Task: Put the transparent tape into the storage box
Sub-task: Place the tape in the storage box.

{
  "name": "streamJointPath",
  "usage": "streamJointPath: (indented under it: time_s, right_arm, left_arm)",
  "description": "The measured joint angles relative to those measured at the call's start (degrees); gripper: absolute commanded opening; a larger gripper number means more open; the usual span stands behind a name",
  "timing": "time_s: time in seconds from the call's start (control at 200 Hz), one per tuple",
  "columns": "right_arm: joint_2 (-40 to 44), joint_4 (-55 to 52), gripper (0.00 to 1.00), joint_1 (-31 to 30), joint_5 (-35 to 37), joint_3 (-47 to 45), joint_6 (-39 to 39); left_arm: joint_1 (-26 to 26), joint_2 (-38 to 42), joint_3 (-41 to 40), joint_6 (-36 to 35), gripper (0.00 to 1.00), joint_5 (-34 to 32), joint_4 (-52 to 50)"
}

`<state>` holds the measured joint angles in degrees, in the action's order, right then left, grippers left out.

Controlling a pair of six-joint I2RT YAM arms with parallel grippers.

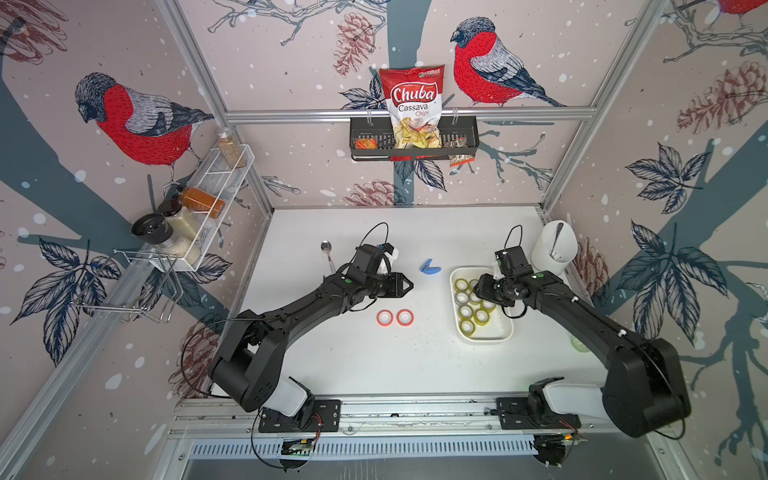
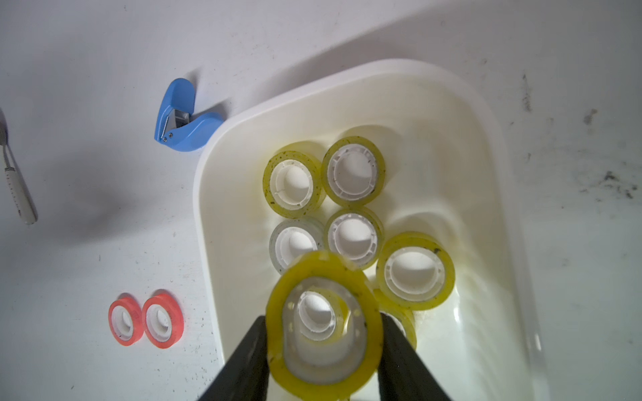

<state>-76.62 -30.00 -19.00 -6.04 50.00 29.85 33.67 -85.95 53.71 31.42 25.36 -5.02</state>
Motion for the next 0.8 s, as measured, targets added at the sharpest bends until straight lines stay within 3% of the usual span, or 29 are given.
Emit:
streamJointPath:
  time_s: [0.445, 0.8]
  right_arm:
    - [-9.94, 0.79, 0.48, 1.25, 7.02, 5.31, -1.44]
    - [-13.03, -1.66, 0.49, -1.95, 14.32, 7.98, -1.60]
  left_arm:
    - [0.94, 0.09, 0.52, 0.02, 0.44, -1.22, -0.04]
    - [0.96, 0.07, 0.52, -0.26, 0.44, -1.36, -0.04]
